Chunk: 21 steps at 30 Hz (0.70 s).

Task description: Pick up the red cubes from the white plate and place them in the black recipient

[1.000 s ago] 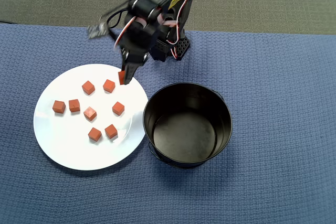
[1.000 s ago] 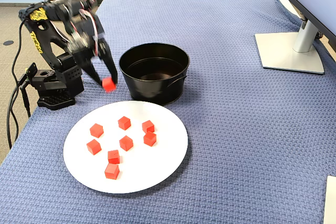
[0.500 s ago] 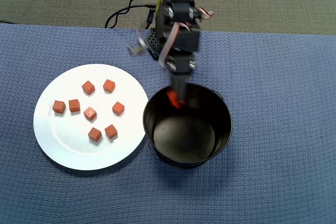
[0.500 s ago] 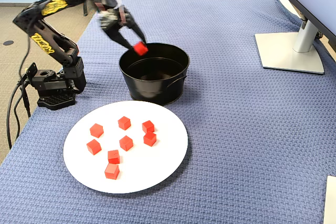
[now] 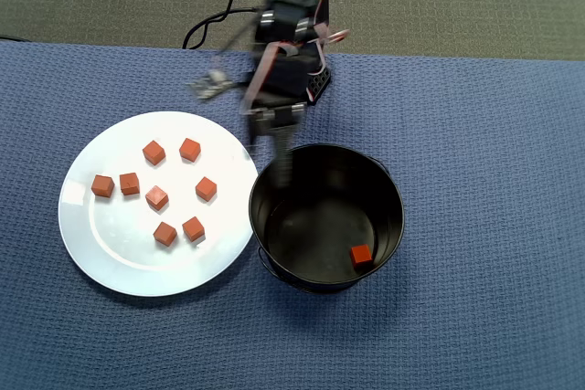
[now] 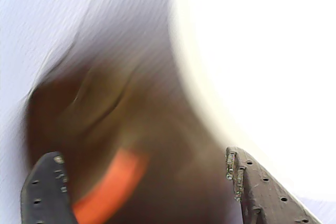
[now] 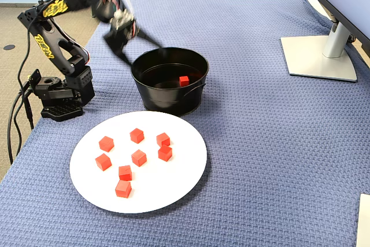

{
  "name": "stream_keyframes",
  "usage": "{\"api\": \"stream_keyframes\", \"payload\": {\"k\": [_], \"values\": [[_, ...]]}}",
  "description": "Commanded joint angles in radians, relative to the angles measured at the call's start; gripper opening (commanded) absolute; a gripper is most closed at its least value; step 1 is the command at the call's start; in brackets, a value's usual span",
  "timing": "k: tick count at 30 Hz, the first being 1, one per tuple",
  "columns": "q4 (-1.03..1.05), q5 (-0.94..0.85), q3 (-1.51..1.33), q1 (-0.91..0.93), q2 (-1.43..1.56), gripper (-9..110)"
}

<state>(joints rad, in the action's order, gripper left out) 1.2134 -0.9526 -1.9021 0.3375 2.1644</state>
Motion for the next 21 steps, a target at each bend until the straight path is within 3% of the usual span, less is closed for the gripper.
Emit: {"api": "stream_keyframes", "payload": {"k": [1, 5, 9, 21], "values": [[-0.207, -0.373, -0.091, 0.250, -0.052, 31], [-0.261, -0.583, -0.127, 0.347, -0.135, 29], [-0.443, -0.693, -0.232, 0.371, -0.198, 28], [-0.618, -0.675, -0.407, 0.298, -0.233, 25]]}}
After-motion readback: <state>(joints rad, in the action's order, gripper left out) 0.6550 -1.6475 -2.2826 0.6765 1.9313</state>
